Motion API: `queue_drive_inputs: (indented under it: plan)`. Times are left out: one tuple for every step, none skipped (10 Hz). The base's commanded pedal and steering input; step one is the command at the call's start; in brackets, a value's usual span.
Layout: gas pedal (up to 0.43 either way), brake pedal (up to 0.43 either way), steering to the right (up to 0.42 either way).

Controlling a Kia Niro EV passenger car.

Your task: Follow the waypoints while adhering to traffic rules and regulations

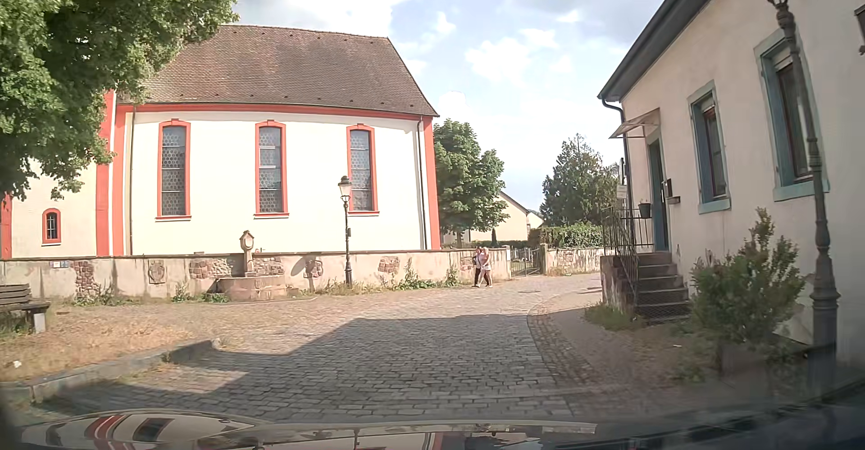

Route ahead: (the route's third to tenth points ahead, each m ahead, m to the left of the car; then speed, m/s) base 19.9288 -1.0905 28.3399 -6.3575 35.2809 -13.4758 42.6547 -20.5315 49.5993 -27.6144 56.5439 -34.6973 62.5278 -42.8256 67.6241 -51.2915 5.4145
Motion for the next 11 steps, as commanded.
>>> queue_drive_inputs:
  plan:
    - [0.059,0.000,0.023]
    - [0.059,0.000,0.021]
    - [0.059,0.000,0.023]
    - [0.059,0.000,0.026]
    - [0.059,0.000,0.028]
    - [0.059,0.000,0.025]
    - [0.059,0.000,0.021]
    - [0.047,0.000,0.022]
    - [0.047,0.000,0.027]
    - [0.047,0.000,0.038]
    - [0.047,0.000,0.048]
